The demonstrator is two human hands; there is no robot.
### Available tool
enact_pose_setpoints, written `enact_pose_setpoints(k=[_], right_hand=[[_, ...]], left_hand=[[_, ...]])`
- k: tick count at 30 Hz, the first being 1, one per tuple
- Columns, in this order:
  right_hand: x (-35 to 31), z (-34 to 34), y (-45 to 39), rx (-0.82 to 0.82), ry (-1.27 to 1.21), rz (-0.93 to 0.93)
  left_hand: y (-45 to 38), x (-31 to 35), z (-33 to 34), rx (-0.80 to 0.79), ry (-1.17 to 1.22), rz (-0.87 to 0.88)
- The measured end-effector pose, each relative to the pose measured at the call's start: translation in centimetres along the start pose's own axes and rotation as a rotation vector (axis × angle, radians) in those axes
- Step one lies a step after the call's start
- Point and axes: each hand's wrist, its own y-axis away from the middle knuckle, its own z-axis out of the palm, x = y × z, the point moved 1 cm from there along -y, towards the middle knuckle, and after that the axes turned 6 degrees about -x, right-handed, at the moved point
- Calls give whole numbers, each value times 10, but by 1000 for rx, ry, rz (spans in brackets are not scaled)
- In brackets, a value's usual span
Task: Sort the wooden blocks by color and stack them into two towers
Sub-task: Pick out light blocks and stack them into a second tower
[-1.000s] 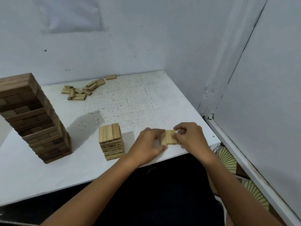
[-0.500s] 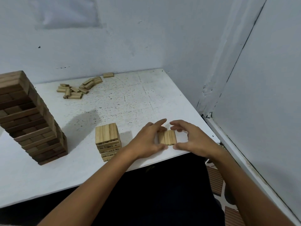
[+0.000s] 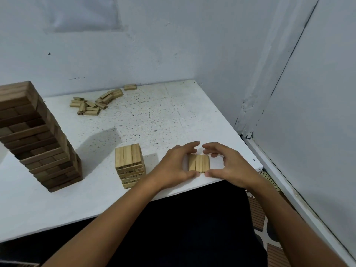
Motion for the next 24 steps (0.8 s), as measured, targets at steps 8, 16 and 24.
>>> enact_pose_setpoints(k=[8, 16, 24], right_hand=[[-1, 4, 0, 52, -5, 2], [-1, 0, 5, 147, -44, -21], [-7, 15, 6, 224, -50, 45]], left_hand=[[-2, 4, -3, -9, -18, -4], [5, 10, 4, 91, -56, 15], [4, 8, 10, 99, 20, 40]])
